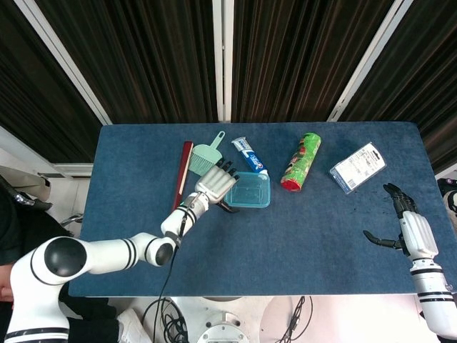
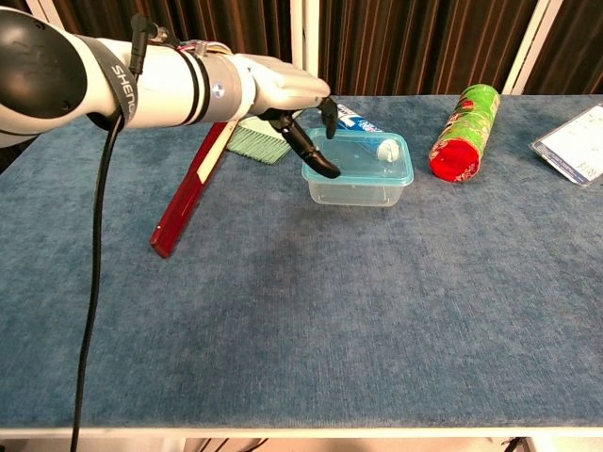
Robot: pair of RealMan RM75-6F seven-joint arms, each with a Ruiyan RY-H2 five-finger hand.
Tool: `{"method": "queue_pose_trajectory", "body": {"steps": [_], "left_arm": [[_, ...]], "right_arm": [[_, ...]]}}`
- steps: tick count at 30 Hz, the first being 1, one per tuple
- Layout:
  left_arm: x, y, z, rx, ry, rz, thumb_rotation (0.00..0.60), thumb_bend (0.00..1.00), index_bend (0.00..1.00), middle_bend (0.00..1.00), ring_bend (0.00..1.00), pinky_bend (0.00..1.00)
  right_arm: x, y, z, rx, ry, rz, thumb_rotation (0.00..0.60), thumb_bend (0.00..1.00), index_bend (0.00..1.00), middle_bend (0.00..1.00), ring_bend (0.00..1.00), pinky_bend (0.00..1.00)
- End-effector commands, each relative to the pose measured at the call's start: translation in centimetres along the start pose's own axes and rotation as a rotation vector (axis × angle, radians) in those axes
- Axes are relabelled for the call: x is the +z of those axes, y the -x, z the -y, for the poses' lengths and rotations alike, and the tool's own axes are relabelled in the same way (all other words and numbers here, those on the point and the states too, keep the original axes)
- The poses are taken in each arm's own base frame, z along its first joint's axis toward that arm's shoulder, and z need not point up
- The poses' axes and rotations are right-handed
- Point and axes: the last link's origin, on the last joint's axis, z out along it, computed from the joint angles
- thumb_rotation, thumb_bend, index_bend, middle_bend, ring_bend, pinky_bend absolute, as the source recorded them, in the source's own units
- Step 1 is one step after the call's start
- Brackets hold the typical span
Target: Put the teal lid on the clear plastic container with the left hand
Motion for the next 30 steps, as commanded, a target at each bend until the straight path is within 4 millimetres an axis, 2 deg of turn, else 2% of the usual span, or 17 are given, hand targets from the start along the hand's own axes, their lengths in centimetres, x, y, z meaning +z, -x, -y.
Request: {"method": "queue_pose_trajectory", "body": {"steps": [1,14,20,26,30], "left_arm": [[0.0,0.5,0.3,0.020,-0.008,0.018,0.223,0.09,0.25,0.14,0.00,0.00],[0.0,1.7,-0.1,0.037,-0.007,0.056,0.223,0.09,0.24,0.14,0.00,0.00],[-0.1,1.5,-0.3,0.045,0.000,0.051,0.222,0.09,0.24,0.14,0.00,0.00],[-1.2,-0.6,0.4,-0.036,-0.004,-0.022,0.225,0.09,0.23,0.14,0.00,0.00],[-3.2,-2.3,2.3,-0.127,-0.020,-0.096,0.224,0.09,0.22,0.14,0.00,0.00]], "right_arm": [[0.0,0.0,0.0,0.000,-0.001,0.000,0.600,0.09,0.00,0.00,0.00,0.00],[-0.2,0.0,0.1,0.000,-0.001,-0.005,0.600,0.09,0.00,0.00,0.00,0.00],[-0.3,-0.1,0.1,0.001,-0.002,-0.008,0.600,0.09,0.00,0.00,0.00,0.00],[-0.5,-0.3,0.0,0.003,-0.003,-0.018,0.600,0.09,0.00,0.00,0.00,0.00],[-0.5,-0.5,0.0,0.003,-0.005,-0.022,0.600,0.09,0.00,0.00,0.00,0.00]]}}
